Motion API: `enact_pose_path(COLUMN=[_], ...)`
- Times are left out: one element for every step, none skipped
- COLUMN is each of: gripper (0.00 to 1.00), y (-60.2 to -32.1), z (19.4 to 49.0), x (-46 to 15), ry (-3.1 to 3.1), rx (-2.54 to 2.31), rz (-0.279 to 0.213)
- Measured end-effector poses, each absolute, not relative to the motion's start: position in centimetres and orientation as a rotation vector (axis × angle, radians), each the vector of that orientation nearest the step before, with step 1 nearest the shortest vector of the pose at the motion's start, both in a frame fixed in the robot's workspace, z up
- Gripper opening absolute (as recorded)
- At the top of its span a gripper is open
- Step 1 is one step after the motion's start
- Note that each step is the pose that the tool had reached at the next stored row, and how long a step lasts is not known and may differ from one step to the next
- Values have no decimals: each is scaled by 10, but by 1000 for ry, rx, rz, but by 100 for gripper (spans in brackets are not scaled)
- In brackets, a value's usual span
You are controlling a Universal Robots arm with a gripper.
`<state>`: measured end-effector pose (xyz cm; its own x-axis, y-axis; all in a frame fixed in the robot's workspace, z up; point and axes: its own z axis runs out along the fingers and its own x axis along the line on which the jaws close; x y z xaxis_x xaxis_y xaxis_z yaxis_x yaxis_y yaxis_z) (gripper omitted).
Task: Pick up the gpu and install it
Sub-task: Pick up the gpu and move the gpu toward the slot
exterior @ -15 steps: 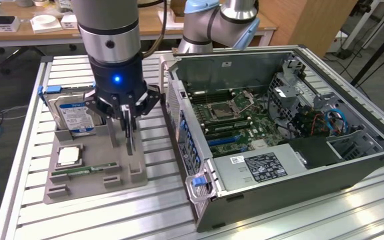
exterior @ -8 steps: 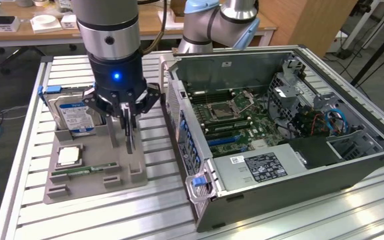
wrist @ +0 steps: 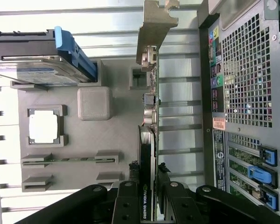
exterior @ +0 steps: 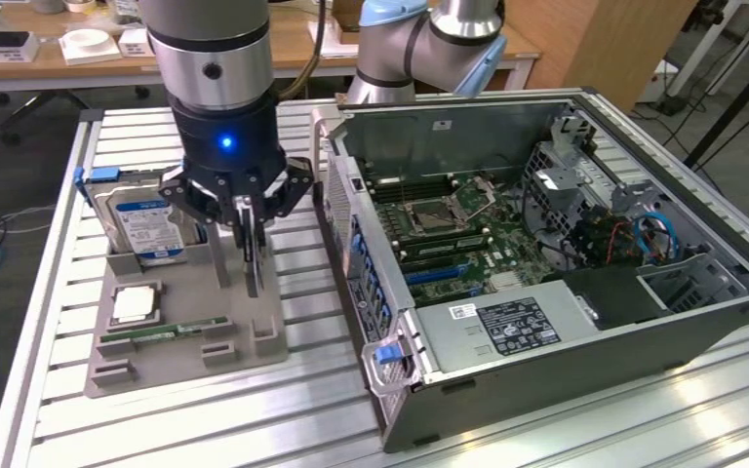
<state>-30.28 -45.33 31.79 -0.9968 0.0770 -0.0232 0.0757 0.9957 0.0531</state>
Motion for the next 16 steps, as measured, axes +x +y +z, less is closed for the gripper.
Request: enact_pose_path(gripper=[26,26,26,26,26,26,26,26,26,26,26,26,26,26,26,26], y=[-453,-453,-453,-453,-453,-453,-453,-453,-453,-453,-453,-453,-453,-453,-453,-453], z=[319,319,320,321,321,322,323,323,324,324,325,326,326,327,328,328], x=[-303,-303,-303,-303,-303,-303,-303,-303,-303,-303,-303,-303,-303,-303,-303,-303], ry=[3113,3113,3113,3113,3113,3113,3113,3113,3113,3113,3113,3113,3113,3113,3113,3113], rx=[119,119,119,119,119,119,119,119,119,119,119,119,119,119,119,119], rz=[81,81,81,81,81,82,82,81,81,81,81,81,81,81,81,81])
